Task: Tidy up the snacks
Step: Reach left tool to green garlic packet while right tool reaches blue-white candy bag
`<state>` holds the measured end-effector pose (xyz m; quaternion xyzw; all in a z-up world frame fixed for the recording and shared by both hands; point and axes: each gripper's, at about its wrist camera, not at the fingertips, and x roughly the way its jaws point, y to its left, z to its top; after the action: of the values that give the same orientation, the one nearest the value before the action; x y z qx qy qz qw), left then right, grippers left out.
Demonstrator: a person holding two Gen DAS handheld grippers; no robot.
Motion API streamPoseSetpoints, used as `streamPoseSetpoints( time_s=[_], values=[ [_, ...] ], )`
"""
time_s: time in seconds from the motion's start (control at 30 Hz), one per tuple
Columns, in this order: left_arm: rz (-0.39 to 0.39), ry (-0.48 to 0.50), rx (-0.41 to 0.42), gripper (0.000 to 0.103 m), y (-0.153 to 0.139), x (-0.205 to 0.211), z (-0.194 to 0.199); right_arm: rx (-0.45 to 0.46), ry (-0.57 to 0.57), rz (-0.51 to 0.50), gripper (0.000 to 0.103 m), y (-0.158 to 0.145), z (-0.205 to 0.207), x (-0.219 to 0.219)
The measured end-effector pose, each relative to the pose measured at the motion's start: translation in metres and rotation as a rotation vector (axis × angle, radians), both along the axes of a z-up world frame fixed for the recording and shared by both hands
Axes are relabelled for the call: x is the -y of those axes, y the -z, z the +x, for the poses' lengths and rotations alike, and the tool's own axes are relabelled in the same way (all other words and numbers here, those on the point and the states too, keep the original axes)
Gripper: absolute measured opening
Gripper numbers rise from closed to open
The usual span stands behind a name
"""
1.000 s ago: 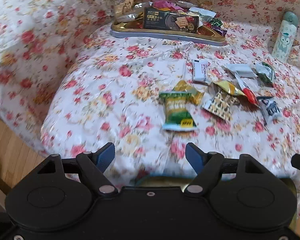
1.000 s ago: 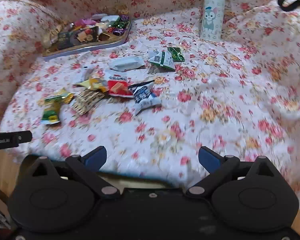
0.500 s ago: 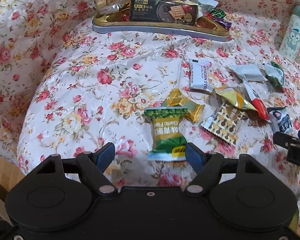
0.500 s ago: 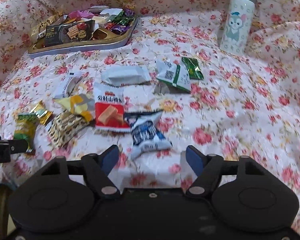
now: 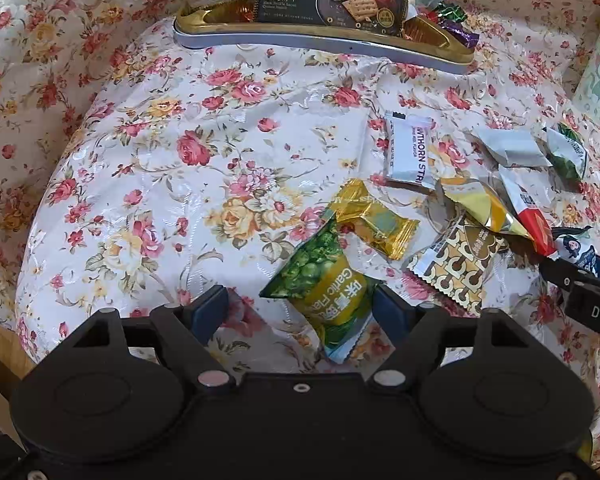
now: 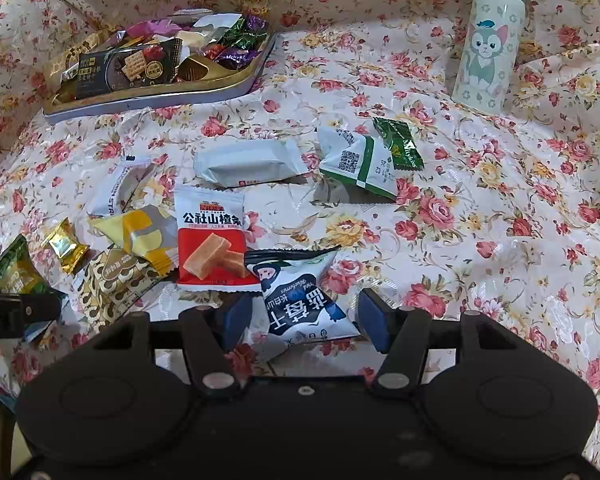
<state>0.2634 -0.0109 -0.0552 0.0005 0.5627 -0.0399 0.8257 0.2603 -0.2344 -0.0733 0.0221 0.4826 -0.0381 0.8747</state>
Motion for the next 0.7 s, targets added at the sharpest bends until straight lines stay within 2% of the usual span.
streamPoseSetpoints(
  time_s=[0.23,0.5,0.63,0.7],
  values=[
    [0.016,0.021,-0.020,0.091,0.0045,0.0073,0.0032,-0.008,-0.004,0.016,0.065,0.0007,0.0016,0.0018],
    [0.013,0.022,-0.043,0.094,0.0059,0.0075,0.0070,-0.014,-0.007,0.028,0.075,0.0029,0.0052,0.0005],
    [0.014,0.027,-0.044,0.094,0.0068,0.0080,0.0077,-0.016,-0.004,0.034,0.073,0.0029,0.0060,0.0003],
    [0.010,0.024,-0.043,0.093,0.0061,0.0081,0.0076,-0.015,0.000,0.032,0.065,0.0021,0.0049,0.0014]
  ],
)
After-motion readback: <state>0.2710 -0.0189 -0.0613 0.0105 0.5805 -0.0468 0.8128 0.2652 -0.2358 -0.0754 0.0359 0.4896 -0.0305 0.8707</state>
